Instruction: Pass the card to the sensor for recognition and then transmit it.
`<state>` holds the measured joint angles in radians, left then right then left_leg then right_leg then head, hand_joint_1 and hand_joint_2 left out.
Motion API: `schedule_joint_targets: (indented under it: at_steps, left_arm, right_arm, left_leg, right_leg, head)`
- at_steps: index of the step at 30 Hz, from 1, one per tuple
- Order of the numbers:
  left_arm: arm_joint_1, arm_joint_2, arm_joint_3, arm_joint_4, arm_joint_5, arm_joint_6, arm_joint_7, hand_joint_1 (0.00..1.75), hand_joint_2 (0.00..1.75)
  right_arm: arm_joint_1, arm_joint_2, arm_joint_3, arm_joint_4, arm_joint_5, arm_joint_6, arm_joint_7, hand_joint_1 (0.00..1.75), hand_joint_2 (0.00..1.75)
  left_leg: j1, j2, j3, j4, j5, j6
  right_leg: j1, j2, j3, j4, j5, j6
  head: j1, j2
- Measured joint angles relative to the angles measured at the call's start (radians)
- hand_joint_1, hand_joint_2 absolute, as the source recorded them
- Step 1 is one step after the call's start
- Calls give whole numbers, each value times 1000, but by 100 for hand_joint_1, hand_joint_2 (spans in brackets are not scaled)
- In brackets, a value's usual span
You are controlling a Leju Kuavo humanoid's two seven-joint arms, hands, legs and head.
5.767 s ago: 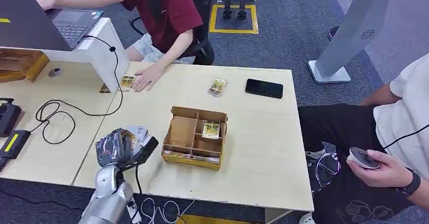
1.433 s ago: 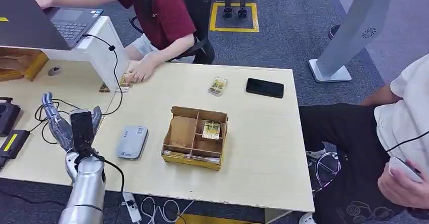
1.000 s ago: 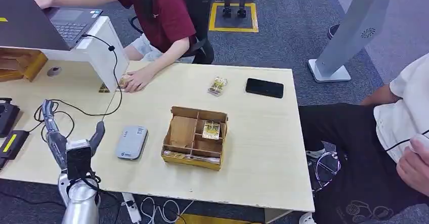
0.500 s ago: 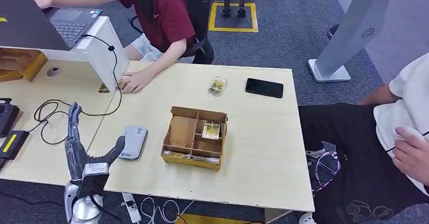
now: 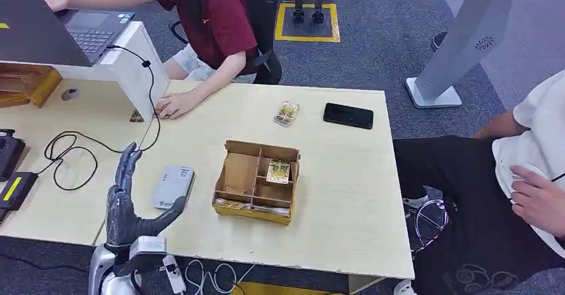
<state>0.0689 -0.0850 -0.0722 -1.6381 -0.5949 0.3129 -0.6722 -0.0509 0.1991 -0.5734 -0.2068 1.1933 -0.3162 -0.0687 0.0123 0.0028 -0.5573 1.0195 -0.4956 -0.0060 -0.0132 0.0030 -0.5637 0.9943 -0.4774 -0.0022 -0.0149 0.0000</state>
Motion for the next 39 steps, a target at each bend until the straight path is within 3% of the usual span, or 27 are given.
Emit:
schedule_joint_targets:
  at_steps: [5,9,13,20,39]
  left_arm:
    - [56,53,-122,14,-261,138,61,0,175]
    - [55,89,-246,100,-489,245,203,0,175]
    - [47,114,-325,160,-516,286,250,0,175]
    - [37,143,-386,200,-530,289,288,0,175]
    - [24,163,-413,232,-581,332,344,0,175]
  right_arm:
    - [0,0,-3,0,0,0,-9,0,0]
    - [-1,0,-4,0,0,2,-9,0,0]
    - [-1,0,-5,0,0,2,-9,0,0]
    - [-1,-1,-12,0,0,2,-9,0,0]
    - [-1,-2,-20,0,0,4,-9,0,0]
  left_leg:
    - [0,0,0,0,-1,1]
    - [0,0,0,0,0,1]
    - [0,0,0,0,0,1]
    - [0,0,0,0,0,1]
    - [0,0,0,0,0,1]
  right_leg:
    - [0,0,0,0,0,0]
    - [0,-1,0,0,0,0]
    - [0,-1,0,0,0,0]
    - [0,-1,0,0,0,0]
    - [0,-1,0,0,0,0]
  head:
    - [0,0]
    - [0,0]
    - [0,0]
    - [0,0]
    - [0,0]
